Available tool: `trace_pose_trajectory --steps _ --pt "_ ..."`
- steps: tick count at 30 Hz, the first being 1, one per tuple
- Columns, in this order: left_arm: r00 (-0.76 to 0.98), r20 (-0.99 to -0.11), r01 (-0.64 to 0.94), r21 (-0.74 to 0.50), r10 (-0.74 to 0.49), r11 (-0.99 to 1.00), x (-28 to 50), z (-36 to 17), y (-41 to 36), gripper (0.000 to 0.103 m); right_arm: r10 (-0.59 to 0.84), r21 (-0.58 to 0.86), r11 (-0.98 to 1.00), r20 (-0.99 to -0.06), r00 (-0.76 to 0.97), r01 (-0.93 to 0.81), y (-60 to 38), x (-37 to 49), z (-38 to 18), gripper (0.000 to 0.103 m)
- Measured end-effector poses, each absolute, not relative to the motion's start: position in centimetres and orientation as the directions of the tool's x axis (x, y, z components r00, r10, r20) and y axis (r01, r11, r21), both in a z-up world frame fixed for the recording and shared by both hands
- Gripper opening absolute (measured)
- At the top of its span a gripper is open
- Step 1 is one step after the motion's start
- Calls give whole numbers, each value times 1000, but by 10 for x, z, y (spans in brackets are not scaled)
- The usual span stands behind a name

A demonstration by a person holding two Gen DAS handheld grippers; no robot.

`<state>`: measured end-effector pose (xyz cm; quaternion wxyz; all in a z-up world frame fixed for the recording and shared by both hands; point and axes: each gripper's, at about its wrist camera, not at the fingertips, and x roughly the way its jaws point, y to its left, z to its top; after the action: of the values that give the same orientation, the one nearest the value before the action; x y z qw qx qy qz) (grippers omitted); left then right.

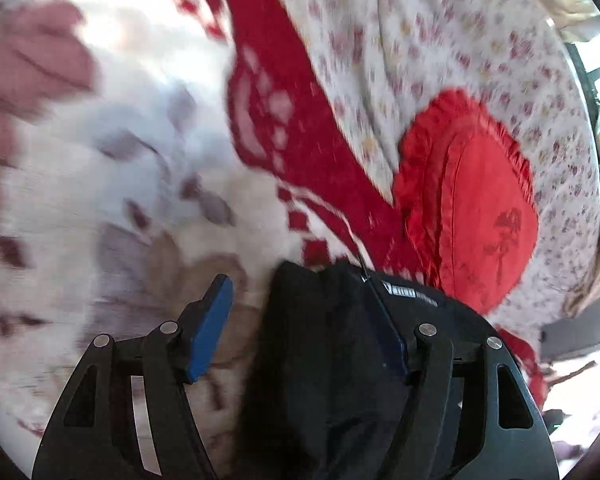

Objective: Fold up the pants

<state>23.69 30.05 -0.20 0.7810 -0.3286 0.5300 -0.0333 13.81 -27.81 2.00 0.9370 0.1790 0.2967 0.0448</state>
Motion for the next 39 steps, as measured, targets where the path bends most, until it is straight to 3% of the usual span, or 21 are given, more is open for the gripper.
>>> trace_pose_trajectory --steps 5,11,13,14,15,18,21,29,32,34,36,39 --pt "342 -827 -244 -537 -446 808 252 -25 271 68 190 325 946 -546 816 -3 -274 136 21 4" --pt "385 -810 -266 -555 -442 788 258 -36 273 69 194 312 950 -550 812 -15 -272 135 18 4" --pt "392 -812 -256 -547 -432 797 258 -33 273 56 194 310 951 -549 813 -18 -272 134 19 4" --pt "393 -825 -240 -518 -406 821 257 -30 270 31 193 309 951 -548 814 -18 -273 134 19 4" --pt "394 -841 -221 -478 -371 850 255 -25 266 17 192 310 951 -547 815 -17 -274 134 19 4" --pt "435 -842 -185 -429 -318 884 250 -12 263 6 190 318 948 -541 819 -10 -278 132 21 4" --pt "498 -830 -129 -359 -253 924 242 8 255 3 187 318 948 -535 824 -9 -278 129 23 4" --pt "566 -781 -68 -362 -263 930 239 37 249 3 143 357 933 -481 865 44 -305 117 34 4" --pt "495 -817 -61 -373 -297 926 245 24 243 4 130 350 935 -469 873 49 -308 112 40 4" --pt "452 -849 -139 -371 -275 918 250 7 251 13 131 337 940 -482 866 45 -307 112 38 4" --pt "432 -860 -219 -393 -273 893 252 -10 262 39 134 330 943 -490 861 41 -306 112 37 4" --pt "458 -834 -241 -450 -308 860 255 -21 272 52 136 323 946 -499 856 38 -305 113 36 4"
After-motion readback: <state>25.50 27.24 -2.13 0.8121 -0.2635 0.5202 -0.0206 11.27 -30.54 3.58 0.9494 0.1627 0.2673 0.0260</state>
